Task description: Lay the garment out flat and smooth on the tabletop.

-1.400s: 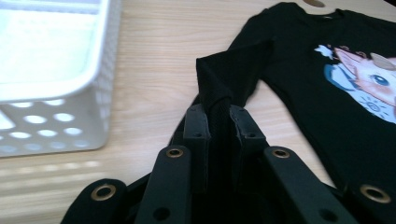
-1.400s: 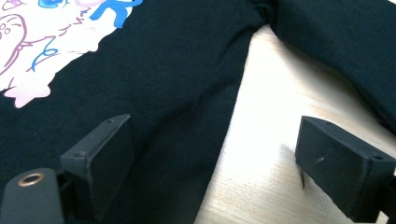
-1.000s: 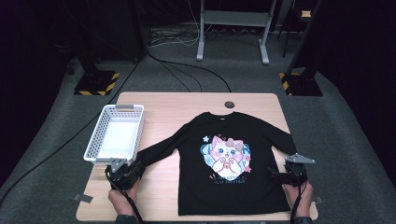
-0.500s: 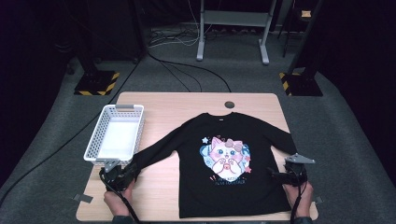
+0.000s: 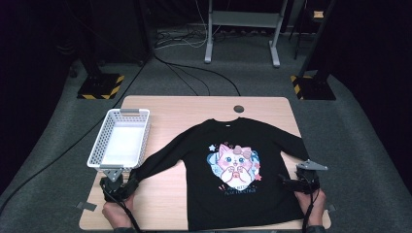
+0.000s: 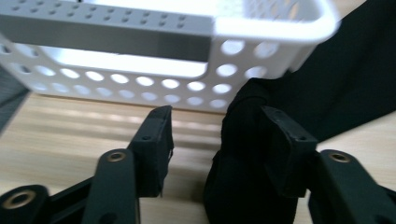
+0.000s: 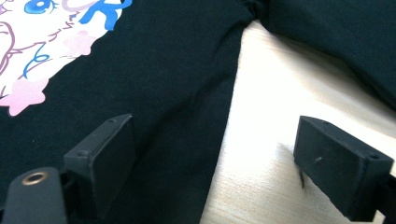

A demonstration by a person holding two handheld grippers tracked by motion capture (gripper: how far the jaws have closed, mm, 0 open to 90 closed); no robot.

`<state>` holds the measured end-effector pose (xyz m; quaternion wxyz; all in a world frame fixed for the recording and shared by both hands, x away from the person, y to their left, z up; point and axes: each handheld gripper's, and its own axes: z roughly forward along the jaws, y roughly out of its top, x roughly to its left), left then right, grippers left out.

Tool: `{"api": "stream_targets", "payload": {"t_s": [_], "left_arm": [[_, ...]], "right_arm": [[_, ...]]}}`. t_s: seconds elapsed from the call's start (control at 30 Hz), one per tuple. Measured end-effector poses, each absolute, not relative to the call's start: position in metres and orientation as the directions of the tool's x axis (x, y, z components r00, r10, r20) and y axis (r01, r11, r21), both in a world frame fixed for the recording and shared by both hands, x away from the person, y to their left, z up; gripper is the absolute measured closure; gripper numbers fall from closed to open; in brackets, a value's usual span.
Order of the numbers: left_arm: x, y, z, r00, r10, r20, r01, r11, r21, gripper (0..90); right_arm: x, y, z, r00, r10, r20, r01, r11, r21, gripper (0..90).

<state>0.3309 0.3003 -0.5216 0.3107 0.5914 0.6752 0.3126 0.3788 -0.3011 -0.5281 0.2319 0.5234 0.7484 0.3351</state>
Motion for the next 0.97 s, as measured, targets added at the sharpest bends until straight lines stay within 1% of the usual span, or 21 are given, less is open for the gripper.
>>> {"api": "stream_targets", "payload": {"t_s": [0.07, 0.17, 0.27, 0.4, 0.43, 0.53, 0.6, 0.7, 0.77, 0.87, 0.97], "left_arm": [[0.332, 0.302, -0.525, -0.129, 0.991, -0.017, 0.615, 0.094, 0.783, 41.0], [0.334, 0.305, -0.528, -0.134, 0.991, -0.025, 0.629, 0.105, 0.771, 36.0], [0.335, 0.304, -0.529, -0.133, 0.991, -0.035, 0.634, 0.112, 0.765, 33.9], [0.336, 0.303, -0.53, -0.119, 0.992, -0.043, 0.652, 0.111, 0.75, 26.4], [0.337, 0.302, -0.53, -0.113, 0.993, -0.043, 0.656, 0.107, 0.747, 24.5], [0.338, 0.297, -0.531, -0.076, 0.996, -0.04, 0.67, 0.081, 0.738, 13.9], [0.337, 0.295, -0.531, -0.06, 0.997, -0.045, 0.667, 0.074, 0.742, 13.9], [0.334, 0.301, -0.531, -0.049, 0.993, -0.103, 0.65, 0.11, 0.752, 11.4], [0.332, 0.304, -0.531, -0.047, 0.99, -0.129, 0.638, 0.129, 0.759, 8.4], [0.33, 0.305, -0.53, -0.046, 0.989, -0.143, 0.62, 0.141, 0.772, 3.7], [0.329, 0.305, -0.53, -0.04, 0.988, -0.147, 0.612, 0.14, 0.778, 2.8]], "right_arm": [[0.378, -0.301, -0.528, -0.345, 0.938, 0.001, 0.626, 0.229, 0.745, 12.9], [0.376, -0.3, -0.528, -0.348, 0.938, 0.003, 0.627, 0.23, 0.744, 12.9], [0.374, -0.3, -0.528, -0.354, 0.935, 0.003, 0.626, 0.235, 0.744, 12.8], [0.367, -0.302, -0.528, -0.354, 0.935, 0.008, 0.632, 0.233, 0.739, 11.6], [0.365, -0.303, -0.528, -0.352, 0.936, 0.008, 0.632, 0.232, 0.739, 11.4], [0.36, -0.306, -0.528, -0.338, 0.941, 0.008, 0.637, 0.223, 0.738, 10.8], [0.358, -0.306, -0.528, -0.333, 0.943, 0.003, 0.634, 0.222, 0.741, 9.8], [0.359, -0.307, -0.529, -0.327, 0.945, 0.008, 0.643, 0.217, 0.735, 5.3], [0.359, -0.308, -0.528, -0.331, 0.944, 0.01, 0.639, 0.216, 0.738, 3.9], [0.357, -0.307, -0.528, -0.333, 0.943, 0.0, 0.626, 0.221, 0.748, 2.4], [0.358, -0.307, -0.528, -0.336, 0.942, 0.003, 0.627, 0.221, 0.747, 2.2]]}}
